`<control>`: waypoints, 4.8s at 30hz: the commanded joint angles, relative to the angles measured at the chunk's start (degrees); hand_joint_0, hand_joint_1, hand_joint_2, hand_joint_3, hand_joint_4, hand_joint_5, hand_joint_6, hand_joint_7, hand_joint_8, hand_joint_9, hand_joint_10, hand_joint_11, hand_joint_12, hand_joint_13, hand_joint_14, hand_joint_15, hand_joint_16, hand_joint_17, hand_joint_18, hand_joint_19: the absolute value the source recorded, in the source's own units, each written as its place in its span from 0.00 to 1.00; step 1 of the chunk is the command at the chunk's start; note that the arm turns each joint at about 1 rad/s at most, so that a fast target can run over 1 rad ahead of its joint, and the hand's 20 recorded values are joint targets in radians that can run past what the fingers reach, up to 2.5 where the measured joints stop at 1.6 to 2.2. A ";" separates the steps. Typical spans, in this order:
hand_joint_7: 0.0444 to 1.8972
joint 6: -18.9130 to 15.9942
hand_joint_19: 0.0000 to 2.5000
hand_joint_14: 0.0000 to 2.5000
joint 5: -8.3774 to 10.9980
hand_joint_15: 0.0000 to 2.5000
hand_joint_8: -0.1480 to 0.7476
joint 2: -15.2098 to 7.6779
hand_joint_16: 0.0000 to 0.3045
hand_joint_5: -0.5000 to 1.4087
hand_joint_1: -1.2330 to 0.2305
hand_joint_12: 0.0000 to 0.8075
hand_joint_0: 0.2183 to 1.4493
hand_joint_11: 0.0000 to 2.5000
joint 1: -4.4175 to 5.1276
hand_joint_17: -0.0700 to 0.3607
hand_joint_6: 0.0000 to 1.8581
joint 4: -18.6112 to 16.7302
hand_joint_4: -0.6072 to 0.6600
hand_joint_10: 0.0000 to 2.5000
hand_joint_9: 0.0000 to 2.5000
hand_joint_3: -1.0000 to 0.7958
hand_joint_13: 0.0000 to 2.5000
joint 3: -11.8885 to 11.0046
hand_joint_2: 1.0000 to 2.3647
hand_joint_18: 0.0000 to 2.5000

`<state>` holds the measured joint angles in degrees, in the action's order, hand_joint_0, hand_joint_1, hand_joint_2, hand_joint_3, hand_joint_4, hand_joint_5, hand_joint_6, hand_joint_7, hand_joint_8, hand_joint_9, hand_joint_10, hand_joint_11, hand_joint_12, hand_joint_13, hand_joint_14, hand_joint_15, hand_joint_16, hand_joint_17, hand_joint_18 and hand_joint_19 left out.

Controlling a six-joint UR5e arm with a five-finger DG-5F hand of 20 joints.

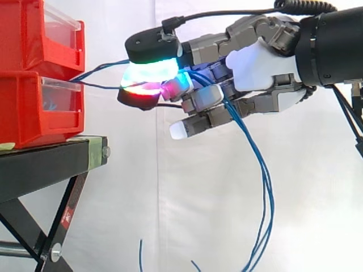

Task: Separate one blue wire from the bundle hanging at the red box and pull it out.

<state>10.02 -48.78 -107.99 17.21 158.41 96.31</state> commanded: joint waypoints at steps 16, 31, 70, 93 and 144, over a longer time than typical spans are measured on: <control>0.52 0.00 0.37 0.62 -0.09 0.51 0.53 0.06 0.13 0.12 0.34 0.41 0.32 0.60 0.02 0.37 0.44 1.20 0.68 0.40 0.13 0.36 0.13 0.02 0.01 0.19; 0.52 0.00 0.38 0.64 -0.09 0.50 0.54 0.06 0.14 0.12 0.41 0.42 0.29 0.58 0.02 0.38 0.44 1.29 0.70 0.42 0.15 0.34 0.14 0.02 0.01 0.20; 0.54 0.00 0.34 0.43 0.00 0.58 0.55 0.06 0.13 0.13 0.24 0.44 0.39 0.63 0.02 0.36 0.45 1.38 0.70 0.32 0.22 0.42 0.25 0.02 0.02 0.25; 0.55 0.00 0.33 0.51 -0.18 0.54 0.49 0.06 0.11 0.12 0.18 0.40 0.41 0.61 0.02 0.34 0.45 1.29 0.66 0.37 0.12 0.46 0.15 0.02 0.02 0.19; 0.56 -0.09 0.27 0.58 0.00 0.51 0.51 0.06 0.10 0.12 0.23 0.37 0.35 0.60 0.02 0.31 0.43 1.38 0.64 0.34 0.08 0.34 0.10 0.02 0.01 0.13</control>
<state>9.93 -48.80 -107.98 17.23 159.78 96.33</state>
